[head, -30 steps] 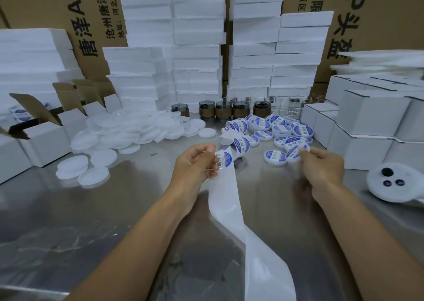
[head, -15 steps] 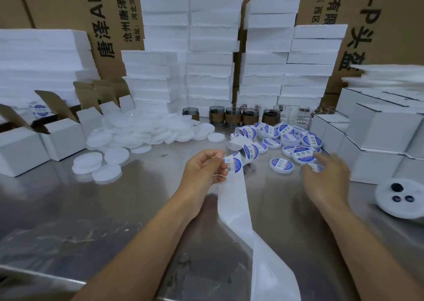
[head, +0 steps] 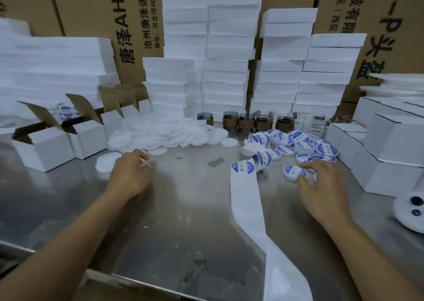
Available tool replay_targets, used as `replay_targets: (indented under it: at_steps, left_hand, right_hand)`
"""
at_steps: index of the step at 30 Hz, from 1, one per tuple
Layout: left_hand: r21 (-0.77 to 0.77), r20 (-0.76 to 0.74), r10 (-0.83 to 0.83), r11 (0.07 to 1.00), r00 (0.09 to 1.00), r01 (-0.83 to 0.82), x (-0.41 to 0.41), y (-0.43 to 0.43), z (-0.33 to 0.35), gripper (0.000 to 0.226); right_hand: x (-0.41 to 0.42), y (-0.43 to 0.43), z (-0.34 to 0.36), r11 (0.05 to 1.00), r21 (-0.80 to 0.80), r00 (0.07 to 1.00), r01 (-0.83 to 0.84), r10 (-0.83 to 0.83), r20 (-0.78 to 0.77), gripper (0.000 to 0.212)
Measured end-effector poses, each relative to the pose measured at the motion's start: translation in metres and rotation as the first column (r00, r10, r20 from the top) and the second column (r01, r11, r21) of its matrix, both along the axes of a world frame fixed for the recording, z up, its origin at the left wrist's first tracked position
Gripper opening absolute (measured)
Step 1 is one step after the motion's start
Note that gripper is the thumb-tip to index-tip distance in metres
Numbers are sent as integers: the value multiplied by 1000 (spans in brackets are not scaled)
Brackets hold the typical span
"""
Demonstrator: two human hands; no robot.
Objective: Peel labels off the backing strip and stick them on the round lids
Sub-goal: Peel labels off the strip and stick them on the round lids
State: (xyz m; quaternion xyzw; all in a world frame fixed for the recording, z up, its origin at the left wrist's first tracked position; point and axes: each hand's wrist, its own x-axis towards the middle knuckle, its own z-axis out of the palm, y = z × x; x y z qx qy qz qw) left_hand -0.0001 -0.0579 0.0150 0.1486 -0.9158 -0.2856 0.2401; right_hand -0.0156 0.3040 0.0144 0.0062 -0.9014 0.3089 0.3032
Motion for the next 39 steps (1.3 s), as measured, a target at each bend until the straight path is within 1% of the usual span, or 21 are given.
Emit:
replay_targets:
  at_steps: [2,5,10,13,14,15,16,18,19,20,21,22,23,24,25,27,29,32,35,36,39]
  left_hand:
    - [-42,57,6,999,998,-3,0,-12,-3,24]
    - [-52,112,-14,998,994,20,-3,-17,-7,23]
    - [-36,75,-7,999,997,10,-4,-9,-7,26]
    - [-11,68,-92,996,993,93,-2,7,-3,29]
    - [12,61,-132,991,989,132,-2,14,0,28]
    - [79,32,-174,982,984,171,-1,23,3,26]
    - [192,-19,-219,957,976,218,0,34,8,23]
    - [442,-155,-291,834,944,330,3,56,20,18]
    - [526,-199,-318,763,927,375,3,68,27,18]
    - [618,-240,-344,667,908,416,3,80,33,18]
    - [726,-291,-362,519,885,451,2,92,37,18]
    - [818,-348,-371,328,861,472,1,104,41,18]
    - [867,-397,-372,148,839,476,-1,115,44,19]
    - [884,-428,-375,17,822,468,-3,124,46,20]
    - [886,-449,-388,-79,805,456,-5,132,46,21]
    - [874,-486,-423,-218,765,435,-8,144,43,22]
    - [856,-516,-436,-303,738,420,-10,150,38,25]
    - [836,-545,-444,-353,711,421,-12,152,30,32]
    - [837,-545,-439,-343,715,427,-15,152,24,31]
    - [838,-543,-432,-336,720,430,-16,153,23,31]
    - [850,-526,-448,-297,723,434,-17,156,20,24]
  right_hand:
    - [1,-2,0,1000,-6,999,-19,19,-27,22]
    - [4,-4,2,998,-46,997,-40,37,-62,20]
    - [6,-5,5,996,-64,995,-67,62,-74,19]
    - [6,-7,6,995,-70,996,-78,75,-51,17]
    - [6,-7,6,995,-67,996,-80,77,-52,17]
    - [6,-8,6,995,-62,995,-82,79,-55,17]
    - [7,-9,6,995,-56,995,-84,80,-59,16]
    - [7,-12,6,993,-50,993,-104,101,-63,16]
    - [8,-14,6,991,-51,990,-128,124,-65,17]
    - [10,-18,6,986,-50,985,-161,157,-72,17]
    - [12,-22,6,978,-44,977,-202,198,-84,17]
    - [14,-28,6,969,-33,966,-244,240,-99,16]
    - [16,-33,7,959,-25,953,-284,279,-114,16]
    - [17,-38,7,947,-26,941,-320,315,-127,16]
    - [19,-43,7,934,-45,928,-355,346,-136,18]
    - [20,-50,7,902,-145,913,-406,394,-108,24]
    - [19,-55,8,852,-302,898,-428,438,-40,27]
    - [15,-56,14,745,-513,875,-425,484,-22,18]
    - [15,-55,23,587,-696,841,-414,538,-47,16]
    - [16,-55,23,549,-736,835,-397,549,-41,15]
    - [17,-54,23,511,-783,823,-354,568,-2,12]
